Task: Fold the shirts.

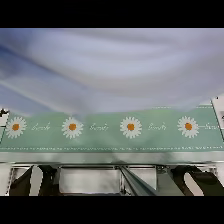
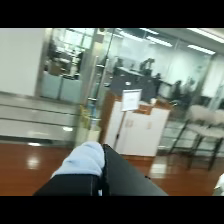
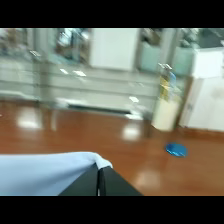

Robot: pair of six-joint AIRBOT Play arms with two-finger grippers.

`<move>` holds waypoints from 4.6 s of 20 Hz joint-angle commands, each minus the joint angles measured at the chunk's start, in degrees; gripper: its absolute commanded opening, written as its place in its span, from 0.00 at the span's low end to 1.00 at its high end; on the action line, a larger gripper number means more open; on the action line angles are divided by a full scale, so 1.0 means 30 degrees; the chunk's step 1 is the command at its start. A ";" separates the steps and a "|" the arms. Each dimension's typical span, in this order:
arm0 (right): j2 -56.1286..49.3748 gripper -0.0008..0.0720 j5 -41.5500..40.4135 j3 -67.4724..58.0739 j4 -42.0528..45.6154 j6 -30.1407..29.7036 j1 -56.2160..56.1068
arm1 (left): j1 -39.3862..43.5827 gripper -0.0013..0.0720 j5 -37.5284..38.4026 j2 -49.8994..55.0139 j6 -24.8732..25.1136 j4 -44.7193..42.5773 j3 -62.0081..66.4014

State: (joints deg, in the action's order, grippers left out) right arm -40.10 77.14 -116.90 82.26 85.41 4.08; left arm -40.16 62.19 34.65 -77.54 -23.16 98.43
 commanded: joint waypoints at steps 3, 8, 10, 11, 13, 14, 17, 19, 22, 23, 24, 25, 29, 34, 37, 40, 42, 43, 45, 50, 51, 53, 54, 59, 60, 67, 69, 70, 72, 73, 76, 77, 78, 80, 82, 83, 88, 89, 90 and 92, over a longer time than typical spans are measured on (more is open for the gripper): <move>0.0998 0.04 0.2688 0.0962 0.2441 0.0546 0.0007 | 0.4233 0.04 0.1566 -0.3075 -0.2805 -1.0083 0.0087; 0.0903 0.04 0.0692 0.5595 0.0852 0.0546 0.0007 | 0.4969 0.04 0.1953 -0.2776 -0.3606 -1.0236 -0.3235; 0.0357 0.04 -0.0007 0.7679 0.0182 0.0437 0.0007 | 0.4947 0.04 0.1785 -0.2033 -0.3322 -0.8874 -0.6105; -0.0204 0.04 -0.0219 0.8568 0.0204 0.0437 0.0007 | 0.4947 0.04 0.1472 -0.1508 -0.2929 -0.8204 -0.7475; -0.1763 0.04 -0.1056 0.9959 0.0189 0.0430 -0.0007 | 0.4962 0.04 0.0306 0.0080 -0.1494 -0.6477 -1.0091; -0.2871 0.04 -0.1763 1.0389 0.0182 0.0423 -0.0007 | 0.5151 0.04 -0.0430 0.1151 -0.0867 -0.5923 -1.1023; -0.7009 0.04 -0.4007 1.0477 -0.0386 0.0430 -0.0007 | 0.6980 0.04 -0.3242 0.5632 0.0000 -0.5734 -1.1934; -1.0040 0.04 -0.5501 1.0222 -0.1545 0.0430 0.0000 | 0.8619 0.04 -0.5880 0.8939 0.0197 -0.5187 -1.1548; -1.4571 0.04 -0.6295 0.8750 -0.3526 0.0488 -0.0007 | 1.0491 0.04 -0.8400 1.3661 0.0197 -0.3563 -0.9712; -1.5773 0.04 -0.6535 0.8225 -0.4204 0.0495 -0.0007 | 1.0965 0.04 -0.8684 1.5169 0.0197 -0.3366 -0.8728; -1.6815 0.04 -0.6798 0.7730 -0.4699 0.0692 -0.0007 | 1.1329 0.04 -0.8699 1.6568 0.0204 -0.3410 -0.7664; -1.7813 0.04 -0.6994 0.7227 -0.5100 0.1035 -0.0007 | 1.1570 0.04 -0.8575 1.7719 0.0197 -0.3402 -0.6783; -1.9955 0.34 -0.6674 0.6768 -0.6761 0.1938 0.0219 | 1.1927 0.51 -0.5974 2.0334 0.0124 -0.3410 -0.5136; -1.9074 0.58 -0.0772 0.6783 -0.5209 0.1683 0.3177 | 0.8051 0.71 0.2433 1.9518 -0.0714 -0.7555 -0.4911; -1.7034 0.58 0.1137 0.8568 -0.2200 0.2062 0.5603 | 0.4692 0.71 0.4779 1.6473 0.1005 -0.7970 -0.7424; -1.3486 0.58 -0.1202 1.3952 -0.3191 0.1843 0.7745 | 0.1231 0.71 0.4306 1.2021 0.1137 -0.8750 -1.3449; -1.1191 0.58 -0.3512 1.8557 -0.6033 0.0364 0.8480 | -0.0860 0.71 0.4452 0.9916 0.1115 -0.8648 -1.8068; -1.0316 0.58 -0.4233 2.0480 -0.7592 -0.0663 0.8582 | -0.1632 0.71 0.4320 0.9369 0.0947 -0.8648 -2.0130; -0.8983 0.58 -0.4772 2.3409 -1.0258 -0.2433 0.8561 | -0.2688 0.71 0.4371 0.9187 0.0794 -0.8633 -2.2811; -0.7752 0.58 -0.4189 2.5325 -1.1548 -0.4124 0.8561 | -0.2229 0.71 0.4204 0.9515 0.1690 -0.8677 -2.4363; -0.7752 0.58 -0.4065 2.5325 -1.1548 -0.4211 0.8561 | -0.1785 0.71 0.4044 0.9697 0.1683 -0.8641 -2.4356; -0.7752 0.58 -0.4073 2.5325 -1.1533 -0.4226 0.8561 | -0.0743 0.71 0.3330 1.0134 0.1668 -0.8641 -2.4356; -0.7752 0.58 -0.4087 2.5325 -1.1540 -0.4226 0.8561 | -0.0248 0.71 0.2849 1.0346 0.1625 -0.8575 -2.4349; -0.7752 0.57 -0.4269 2.5325 -1.1533 -0.4226 0.8568 | 0.2208 0.71 0.0590 1.1613 0.1625 -0.6849 -2.4341; -0.7752 0.58 -0.4291 2.5325 -1.1533 -0.4226 0.8561 | 0.2623 0.66 0.0175 1.1825 0.1625 -0.6411 -2.4305; -0.7752 0.58 -0.2630 2.6046 -0.8298 -0.3300 0.8561 | 0.3257 0.04 0.0189 1.1890 0.2142 -0.6280 -2.3241; -0.7774 0.58 -0.1916 2.6993 -0.8786 -0.3439 0.8561 | 0.3264 0.04 0.0189 1.1890 0.2142 -0.6280 -2.3234; -0.7905 0.58 -0.1785 2.7161 -0.8728 -0.3490 0.8568 | 0.3271 0.04 0.0182 1.1890 0.2142 -0.6280 -2.3234; -0.8364 0.58 -0.1785 2.7168 -0.8867 -0.3490 0.8568 | 0.3279 0.04 0.0255 1.1890 0.2142 -0.6280 -2.3234; -0.8772 0.58 -0.1770 2.7168 -0.8786 -0.3490 0.8561 | 0.3279 0.04 0.0321 1.1890 0.2142 -0.6280 -2.3234; -1.0142 0.58 -0.2040 2.7168 -0.9428 -0.3628 0.8553 | 0.3279 0.04 0.0386 1.1890 0.2419 -0.6280 -2.3234; -1.0615 0.58 -0.2397 2.7168 -0.9865 -0.3767 0.8364 | 0.3279 0.04 0.0372 1.1890 0.2433 -0.6280 -2.3234; -1.1147 0.58 -0.2856 2.7168 -1.0331 -0.3869 0.7992 | 0.3279 0.04 0.0342 1.1890 0.2433 -0.6280 -2.3234; -1.2218 0.58 -0.3847 2.7161 -1.2109 -0.4386 0.7125 | 0.3279 0.04 0.0328 1.1890 0.2433 -0.6273 -2.3234; -1.3070 0.57 -0.5173 2.6804 -1.3879 -0.4794 0.6207 | 0.3279 0.04 0.0270 1.1890 0.2433 -0.6273 -2.3234; -1.3449 0.57 -0.5566 2.6425 -1.4171 -0.4794 0.5639 | 0.3279 0.04 0.0197 1.1890 0.2433 -0.6273 -2.3234; -1.4608 0.04 -0.4626 2.3656 -1.4214 -0.5209 0.3067 | 0.3279 0.04 0.0117 1.1825 0.2565 -0.5289 -2.2826; -1.4564 0.04 -0.3672 2.2688 -1.4076 -0.5217 0.2951 | 0.3279 0.04 0.0379 1.1650 0.2776 -0.4721 -2.2301; -1.4280 0.04 -0.2805 2.1471 -1.3763 -0.5151 0.2885 | 0.3271 0.04 0.0707 1.1409 0.2856 -0.4000 -2.1587; -1.3078 0.04 -0.1982 1.8506 -1.2305 -0.4182 0.2907 | 0.3279 0.04 0.1421 1.0564 0.3111 -0.1464 -1.9467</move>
State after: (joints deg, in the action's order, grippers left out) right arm -81.76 66.63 -51.86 42.00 70.65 13.96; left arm -30.35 64.07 68.51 -69.34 -35.90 34.30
